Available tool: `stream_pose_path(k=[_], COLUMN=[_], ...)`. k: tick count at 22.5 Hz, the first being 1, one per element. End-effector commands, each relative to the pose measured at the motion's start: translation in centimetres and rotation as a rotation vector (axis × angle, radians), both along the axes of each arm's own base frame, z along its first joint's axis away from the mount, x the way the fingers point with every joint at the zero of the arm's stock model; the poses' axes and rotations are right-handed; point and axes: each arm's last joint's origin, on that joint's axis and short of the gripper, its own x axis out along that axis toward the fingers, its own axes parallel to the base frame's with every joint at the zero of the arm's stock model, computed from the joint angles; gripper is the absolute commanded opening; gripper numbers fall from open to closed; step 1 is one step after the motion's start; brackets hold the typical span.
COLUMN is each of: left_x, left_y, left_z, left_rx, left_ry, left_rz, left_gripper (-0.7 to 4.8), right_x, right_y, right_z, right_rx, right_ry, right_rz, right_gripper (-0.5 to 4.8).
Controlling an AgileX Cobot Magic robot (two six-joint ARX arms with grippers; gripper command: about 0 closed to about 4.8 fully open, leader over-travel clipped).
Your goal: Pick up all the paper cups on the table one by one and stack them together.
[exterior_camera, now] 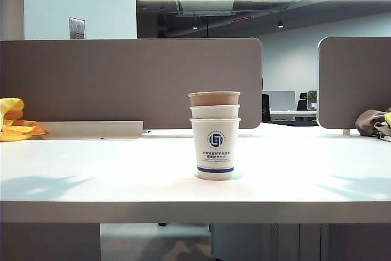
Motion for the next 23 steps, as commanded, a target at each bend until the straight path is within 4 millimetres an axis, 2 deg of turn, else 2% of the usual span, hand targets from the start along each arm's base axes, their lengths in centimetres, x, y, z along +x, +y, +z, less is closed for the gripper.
stream_pose_path(k=[1, 6, 11, 18, 23], left_x=[-0.8, -1.9, -3.2, -4.0, -4.7], left_y=[0.3, 0.8, 1.5, 1.9, 2.1], left_z=[-1.1, -2.9, -5.6, -9.3, -11.2], left_rx=[0.005, -0.009, -0.005, 0.008, 0.006], left_ry=[-0.028, -0.079, -0.115, -0.091, -0.083], left_rz=[0.006, 0.004, 0.034, 0.052, 0.054], left_gripper=[1.38, 1.38, 1.38, 1.38, 1.38], right_x=[-1.1, -2.2, -3.4, -3.9, -3.8], right_y=[-0.4, -0.9, -1.6, -1.9, -1.9], right_z=[-0.5, -3.1, -7.4, -10.6, -11.7], right_rx=[0.035, 0.040, 0.033, 0.041, 0.064], right_ry=[-0.098, -0.118, -0.112, -0.055, 0.000], right_rz=[0.003, -0.008, -0.065, -0.114, -0.137], right_gripper=[2.41, 2.42, 2.42, 2.42, 2.37])
